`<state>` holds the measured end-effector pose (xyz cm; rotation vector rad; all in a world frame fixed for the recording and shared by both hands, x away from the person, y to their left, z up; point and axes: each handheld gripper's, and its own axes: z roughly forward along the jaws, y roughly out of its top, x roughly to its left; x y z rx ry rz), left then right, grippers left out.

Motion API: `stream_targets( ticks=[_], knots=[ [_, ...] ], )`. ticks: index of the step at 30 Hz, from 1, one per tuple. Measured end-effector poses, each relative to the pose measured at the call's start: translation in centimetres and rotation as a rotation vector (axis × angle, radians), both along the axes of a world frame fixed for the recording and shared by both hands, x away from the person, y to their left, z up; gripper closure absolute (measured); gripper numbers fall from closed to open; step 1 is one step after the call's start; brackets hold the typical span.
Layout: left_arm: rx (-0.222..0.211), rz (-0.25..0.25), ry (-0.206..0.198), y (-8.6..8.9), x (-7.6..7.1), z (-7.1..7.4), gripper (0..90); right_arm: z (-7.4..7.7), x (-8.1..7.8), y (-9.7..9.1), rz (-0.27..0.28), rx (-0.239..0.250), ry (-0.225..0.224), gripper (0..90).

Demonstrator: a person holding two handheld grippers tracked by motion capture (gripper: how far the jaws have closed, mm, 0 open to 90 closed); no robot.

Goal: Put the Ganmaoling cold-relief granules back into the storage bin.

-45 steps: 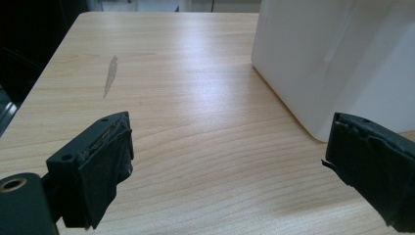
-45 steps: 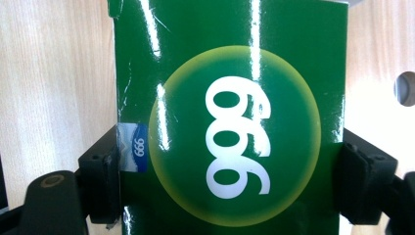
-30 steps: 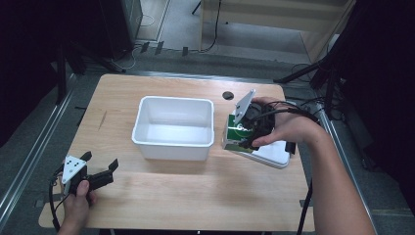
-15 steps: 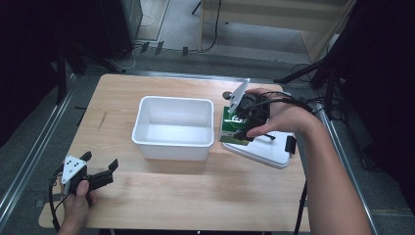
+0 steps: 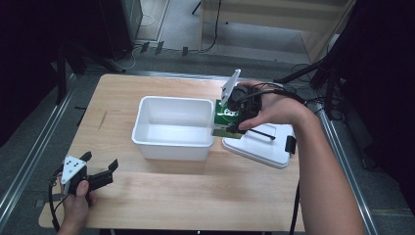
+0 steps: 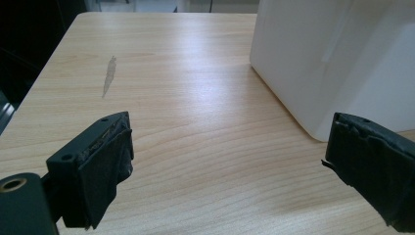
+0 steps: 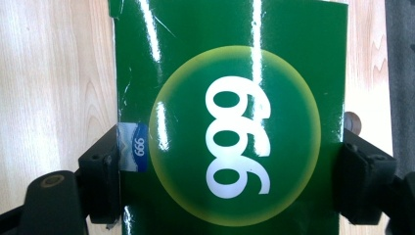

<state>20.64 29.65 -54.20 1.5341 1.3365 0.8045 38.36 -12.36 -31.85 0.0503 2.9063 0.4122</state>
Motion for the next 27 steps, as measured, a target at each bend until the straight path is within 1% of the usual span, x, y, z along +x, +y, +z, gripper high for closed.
stream_targets(
  ticks=[9, 10, 13, 14, 18, 21, 24, 25, 27],
  knots=[
    [-0.004, -0.001, -0.001, -0.1, 0.0, 0.0, 4.5, 0.3, 0.5, 1.8, 0.027, -0.006, -0.002, 17.5],
    [-0.005, -0.001, -0.001, -0.1, 0.0, 0.0, 4.5, 0.4, 0.6, 2.3, 0.031, -0.003, -0.003, 17.5],
    [-0.005, -0.002, -0.002, 0.0, 0.0, 0.0, 4.5, 0.5, 0.6, 2.8, 0.03, -0.005, -0.003, 17.4],
    [-0.005, -0.002, -0.002, -0.1, 0.0, 0.0, 4.5, 0.5, 0.7, 2.9, 0.041, -0.003, -0.005, 17.4],
    [-0.005, -0.004, -0.003, -0.1, 0.0, 0.0, 4.5, 0.3, 0.9, 3.8, 0.05, -0.002, -0.003, 17.5],
    [-0.005, -0.004, -0.003, -0.1, 0.0, 0.0, 4.5, 0.2, 1.0, 4.3, 0.056, 0.003, 0.003, 17.4],
    [-0.006, -0.006, -0.001, 0.0, 0.0, 0.0, 4.5, 0.0, 1.3, 4.8, 0.06, -0.001, 0.0, 17.4],
    [-0.006, -0.007, 0.0, 0.0, 0.0, 0.0, 4.5, -0.1, 1.3, 5.0, 0.053, -0.001, 0.004, 17.4],
    [-0.007, -0.007, -0.001, 0.0, 0.0, 0.0, 4.5, -0.3, 1.4, 5.5, 0.059, -0.002, 0.006, 17.4]
  ],
)
